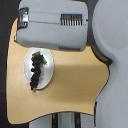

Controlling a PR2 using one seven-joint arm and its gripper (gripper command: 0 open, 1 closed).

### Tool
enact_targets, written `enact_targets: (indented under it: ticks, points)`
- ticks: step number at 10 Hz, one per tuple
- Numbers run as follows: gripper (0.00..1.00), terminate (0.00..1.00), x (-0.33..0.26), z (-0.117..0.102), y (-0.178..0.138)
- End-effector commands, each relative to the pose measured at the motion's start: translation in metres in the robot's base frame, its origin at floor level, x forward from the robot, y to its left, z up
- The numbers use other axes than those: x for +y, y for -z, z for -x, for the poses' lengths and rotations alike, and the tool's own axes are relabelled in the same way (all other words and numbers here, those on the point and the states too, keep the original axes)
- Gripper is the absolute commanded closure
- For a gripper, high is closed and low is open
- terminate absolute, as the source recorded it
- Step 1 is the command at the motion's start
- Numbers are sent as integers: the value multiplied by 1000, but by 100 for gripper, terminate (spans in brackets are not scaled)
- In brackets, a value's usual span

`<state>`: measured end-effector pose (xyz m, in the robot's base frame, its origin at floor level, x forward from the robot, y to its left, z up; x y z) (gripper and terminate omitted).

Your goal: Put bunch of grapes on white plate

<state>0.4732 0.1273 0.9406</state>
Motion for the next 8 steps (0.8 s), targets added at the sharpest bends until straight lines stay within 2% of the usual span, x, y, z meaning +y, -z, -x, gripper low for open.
enact_targets:
  ticks: [1, 3, 8]
  points:
    - [0, 0, -106, 7, -35]
    - [0, 0, -190, 6, -47]
    - [0, 0, -320, 16, -76]
